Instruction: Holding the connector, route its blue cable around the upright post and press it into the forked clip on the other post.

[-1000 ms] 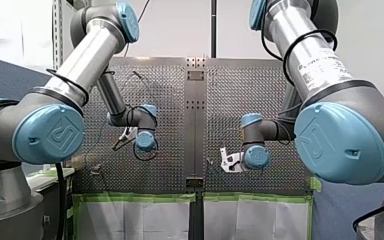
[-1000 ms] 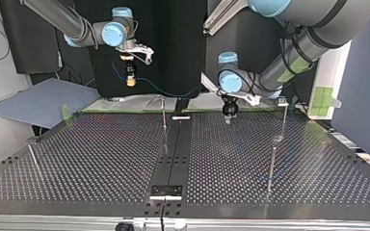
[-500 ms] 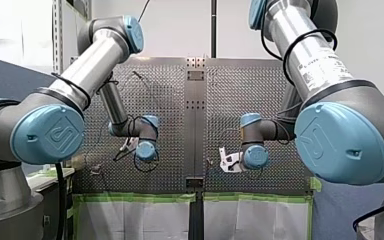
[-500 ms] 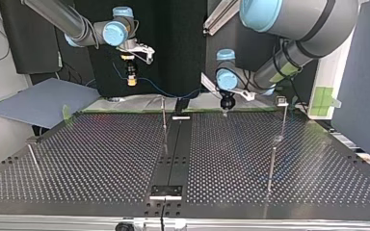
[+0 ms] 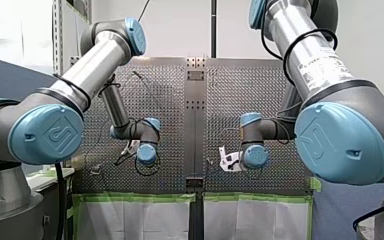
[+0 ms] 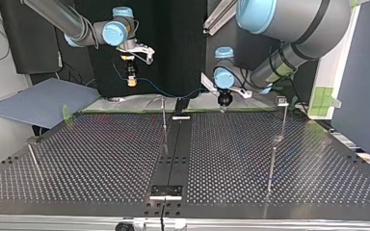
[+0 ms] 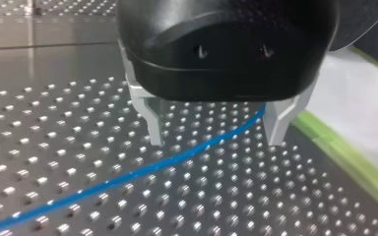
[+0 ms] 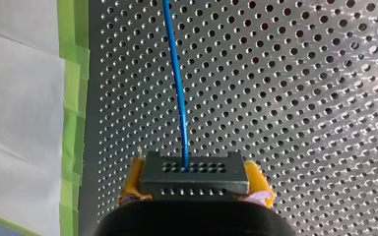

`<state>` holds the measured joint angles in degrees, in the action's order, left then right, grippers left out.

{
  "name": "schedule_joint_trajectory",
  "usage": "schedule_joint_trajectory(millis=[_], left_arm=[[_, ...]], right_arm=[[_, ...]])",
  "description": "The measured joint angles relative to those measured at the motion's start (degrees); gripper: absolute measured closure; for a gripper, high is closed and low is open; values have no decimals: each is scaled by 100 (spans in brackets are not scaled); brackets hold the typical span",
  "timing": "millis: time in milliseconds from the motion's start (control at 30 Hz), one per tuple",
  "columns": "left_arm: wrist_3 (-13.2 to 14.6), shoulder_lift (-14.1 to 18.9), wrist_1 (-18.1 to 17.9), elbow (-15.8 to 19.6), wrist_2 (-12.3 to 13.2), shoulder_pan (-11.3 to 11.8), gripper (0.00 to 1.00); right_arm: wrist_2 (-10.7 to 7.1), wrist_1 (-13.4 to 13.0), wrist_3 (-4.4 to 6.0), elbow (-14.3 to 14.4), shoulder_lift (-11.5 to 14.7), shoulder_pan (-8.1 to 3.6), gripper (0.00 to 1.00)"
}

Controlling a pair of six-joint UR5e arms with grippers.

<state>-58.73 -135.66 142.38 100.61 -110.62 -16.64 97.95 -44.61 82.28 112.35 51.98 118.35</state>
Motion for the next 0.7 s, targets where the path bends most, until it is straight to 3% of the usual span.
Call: schedule_joint_trajectory(millis=[400,700], left_arm=[[-98,-511,185,-125,-85,-116,1],[-175,-593,194,-128,-68,-173,1]], right_arm=[[-12,-28,3,-3,15,0,100],[-20,-31,7,-4,18,0,100]])
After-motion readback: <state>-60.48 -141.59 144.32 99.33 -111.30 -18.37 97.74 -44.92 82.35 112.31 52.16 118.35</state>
